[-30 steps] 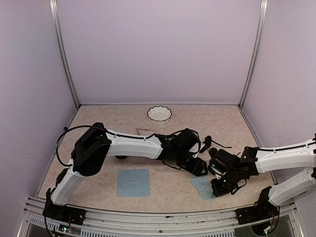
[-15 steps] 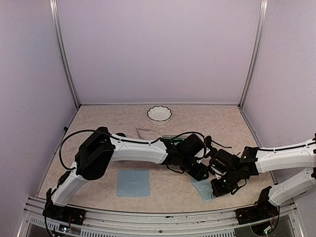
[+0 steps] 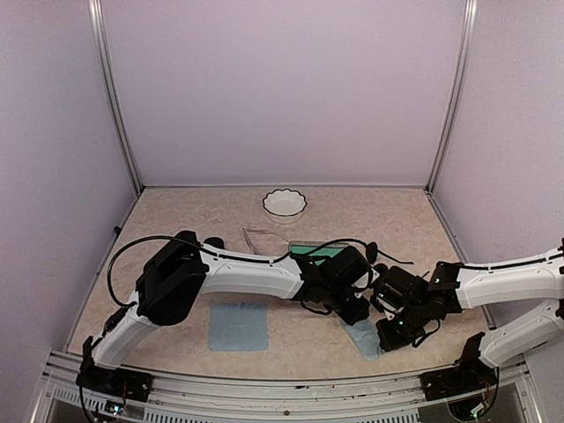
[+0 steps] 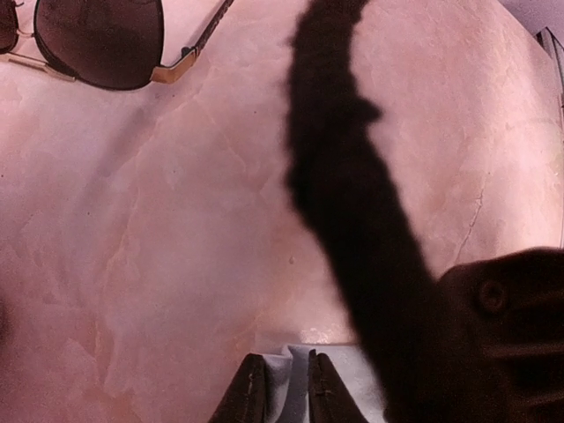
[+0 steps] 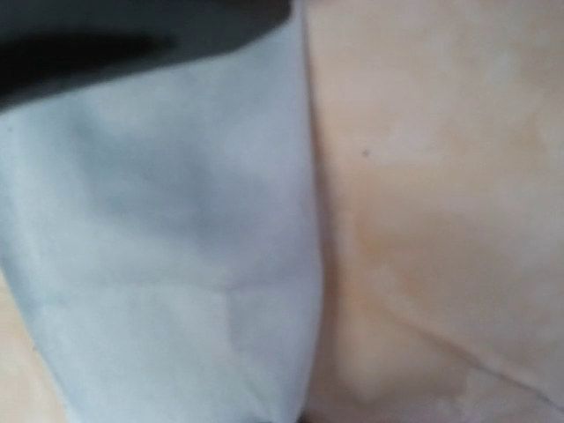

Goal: Organize the sunglasses
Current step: Pick up the folded cleaning cloth from the center of the board, then place the folded cleaning cloth in the sunglasses case.

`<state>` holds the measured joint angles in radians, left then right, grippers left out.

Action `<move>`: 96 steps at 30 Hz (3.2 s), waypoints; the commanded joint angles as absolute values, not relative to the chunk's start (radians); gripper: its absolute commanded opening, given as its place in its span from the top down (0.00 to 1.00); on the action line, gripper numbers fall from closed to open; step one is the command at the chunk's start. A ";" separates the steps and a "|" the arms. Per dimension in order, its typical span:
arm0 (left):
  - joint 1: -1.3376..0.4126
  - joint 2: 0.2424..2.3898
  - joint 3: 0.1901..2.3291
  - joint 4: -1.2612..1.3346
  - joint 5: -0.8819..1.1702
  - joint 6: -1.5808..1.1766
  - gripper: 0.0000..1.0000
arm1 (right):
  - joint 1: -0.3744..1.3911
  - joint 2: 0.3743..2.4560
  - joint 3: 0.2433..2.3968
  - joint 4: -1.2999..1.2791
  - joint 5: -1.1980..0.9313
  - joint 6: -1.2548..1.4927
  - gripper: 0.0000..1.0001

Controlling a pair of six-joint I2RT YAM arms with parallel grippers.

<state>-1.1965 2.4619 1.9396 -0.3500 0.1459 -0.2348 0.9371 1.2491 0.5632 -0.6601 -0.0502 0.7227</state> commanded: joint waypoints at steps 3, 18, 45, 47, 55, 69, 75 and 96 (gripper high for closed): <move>-1.210 2.502 1.920 -0.398 0.137 -0.228 0.95 | 0.929 1.226 0.549 -0.662 -0.053 0.728 1.00; -1.138 2.271 1.565 -0.134 0.166 -0.377 1.00 | 0.929 1.287 0.618 -0.591 -0.062 0.690 1.00; -1.078 1.960 1.237 0.042 0.058 -0.467 1.00 | 0.879 1.589 0.962 -0.715 0.053 0.357 1.00; -1.067 1.953 1.235 0.050 0.057 -0.467 1.00 | 0.865 1.597 0.983 -0.730 0.061 0.338 1.00; -1.023 1.933 1.239 0.064 0.027 -0.464 1.00 | 0.807 1.641 1.094 -0.775 0.152 0.270 1.00; -0.963 1.923 1.264 0.066 -0.018 -0.465 1.00 | 0.758 1.747 1.270 -0.798 0.165 0.192 1.00; -0.936 1.944 1.283 0.060 -0.008 -0.475 1.00 | 0.747 1.784 1.326 -0.804 0.188 0.190 1.00; -0.894 2.038 1.322 0.056 0.007 -0.512 1.00 | 0.719 1.911 1.434 -0.803 0.222 0.156 1.00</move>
<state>-0.9085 2.0098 1.2991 0.0601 0.0185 -0.5014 0.7383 1.8839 1.4059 -0.7769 0.1844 0.1688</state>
